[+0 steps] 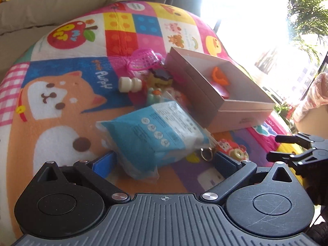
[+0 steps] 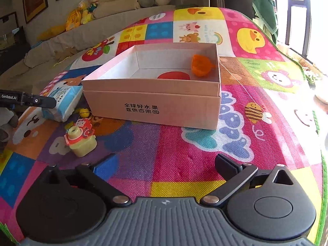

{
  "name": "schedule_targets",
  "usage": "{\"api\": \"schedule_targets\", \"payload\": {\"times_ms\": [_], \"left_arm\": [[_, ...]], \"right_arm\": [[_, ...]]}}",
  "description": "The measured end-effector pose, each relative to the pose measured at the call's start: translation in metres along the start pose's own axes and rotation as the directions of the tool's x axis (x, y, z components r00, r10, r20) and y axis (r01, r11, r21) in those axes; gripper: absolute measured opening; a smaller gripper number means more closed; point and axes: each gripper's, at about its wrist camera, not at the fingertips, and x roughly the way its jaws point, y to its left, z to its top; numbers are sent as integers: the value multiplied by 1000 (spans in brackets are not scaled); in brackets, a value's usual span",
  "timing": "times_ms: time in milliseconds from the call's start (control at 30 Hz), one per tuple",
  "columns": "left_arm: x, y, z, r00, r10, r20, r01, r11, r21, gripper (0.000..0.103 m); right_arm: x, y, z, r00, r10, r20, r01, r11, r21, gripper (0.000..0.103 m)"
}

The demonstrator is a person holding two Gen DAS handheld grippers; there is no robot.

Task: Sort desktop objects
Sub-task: 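Reach the left tool to the blue-and-white wipes packet and grasp it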

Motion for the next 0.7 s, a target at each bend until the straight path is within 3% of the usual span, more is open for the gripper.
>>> {"api": "schedule_targets", "payload": {"times_ms": [133,233,333,467,600,700], "left_arm": [[-13,-20,-19,1000,-19,13,18,999,27,103],[-20,-27,-16,995,73,63,-76,996,39,103],[-22,-28,-7,978,178,106,-183,982,47,103],[-25,-30,-3,955,249,163,-265,961,84,103],[-10,-33,-2,954,254,159,-277,949,148,103],[10,-36,-1,954,262,144,-289,933,215,103]], "right_arm": [[-5,23,6,997,78,27,-76,995,-61,101],[-3,53,11,989,139,39,-132,980,-150,100],[8,78,17,985,172,9,-167,965,-204,95],[19,95,13,997,75,24,-65,951,-304,95],[23,74,6,992,-109,60,122,947,-298,95],[15,49,7,994,-102,35,107,972,-209,95]]}}
